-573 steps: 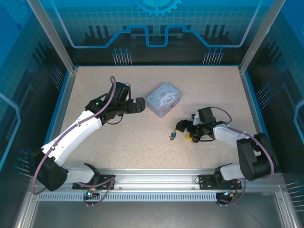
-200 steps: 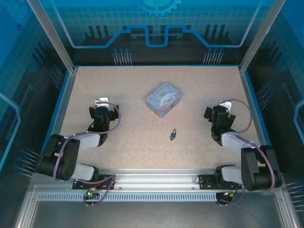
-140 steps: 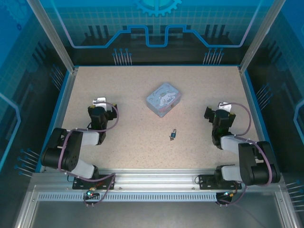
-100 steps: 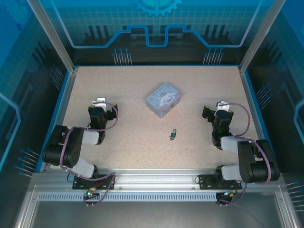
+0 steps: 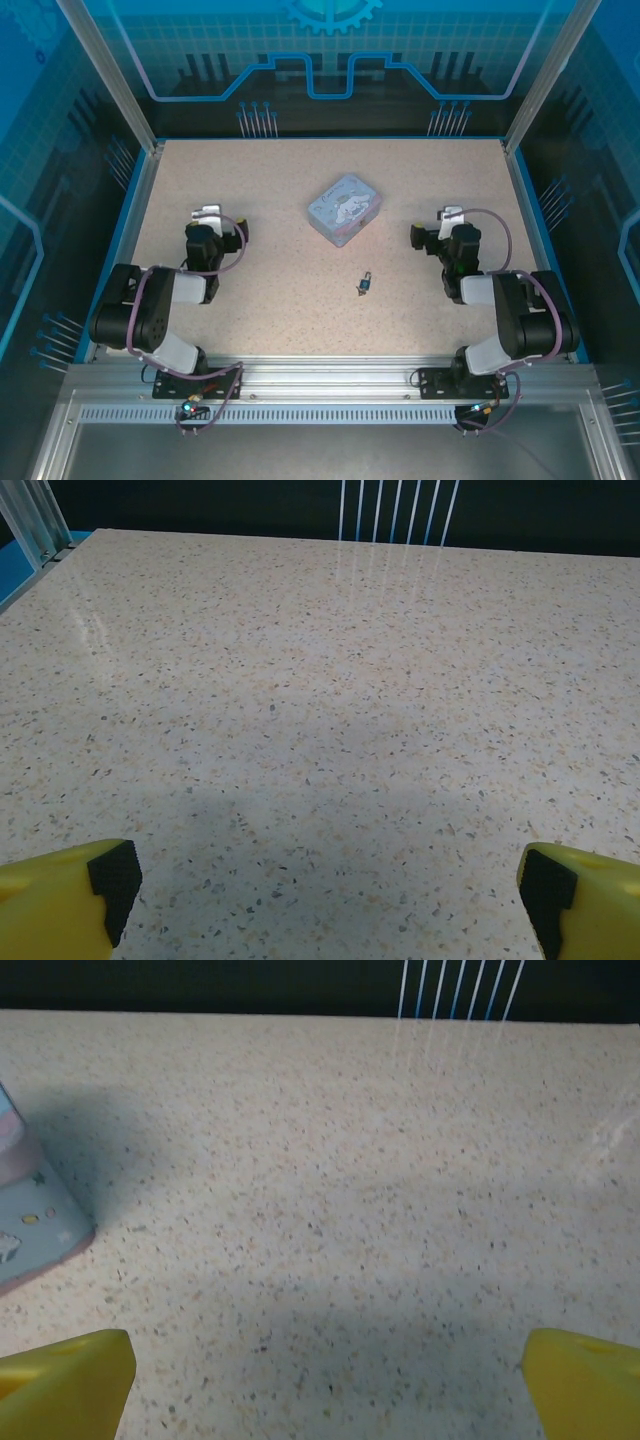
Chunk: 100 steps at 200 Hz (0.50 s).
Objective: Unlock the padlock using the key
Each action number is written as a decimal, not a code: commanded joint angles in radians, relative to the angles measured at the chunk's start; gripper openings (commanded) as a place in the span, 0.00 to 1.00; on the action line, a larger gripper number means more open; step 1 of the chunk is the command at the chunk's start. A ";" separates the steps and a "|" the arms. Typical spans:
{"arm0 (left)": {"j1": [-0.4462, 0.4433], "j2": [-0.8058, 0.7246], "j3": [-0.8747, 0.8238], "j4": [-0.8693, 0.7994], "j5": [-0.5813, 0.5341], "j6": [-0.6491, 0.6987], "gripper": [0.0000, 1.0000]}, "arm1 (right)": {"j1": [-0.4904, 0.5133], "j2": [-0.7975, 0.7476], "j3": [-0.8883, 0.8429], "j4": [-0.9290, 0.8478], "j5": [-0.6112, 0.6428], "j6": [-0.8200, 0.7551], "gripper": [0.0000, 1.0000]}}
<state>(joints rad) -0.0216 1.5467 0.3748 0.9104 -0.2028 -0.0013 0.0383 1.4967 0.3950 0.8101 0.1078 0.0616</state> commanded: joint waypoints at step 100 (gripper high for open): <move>0.008 0.004 0.007 0.006 0.043 -0.020 0.99 | 0.049 0.009 0.023 -0.026 0.091 -0.045 1.00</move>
<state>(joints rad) -0.0212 1.5467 0.3752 0.9104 -0.1848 -0.0013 0.0788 1.4967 0.3996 0.7921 0.1833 0.0322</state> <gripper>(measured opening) 0.990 0.996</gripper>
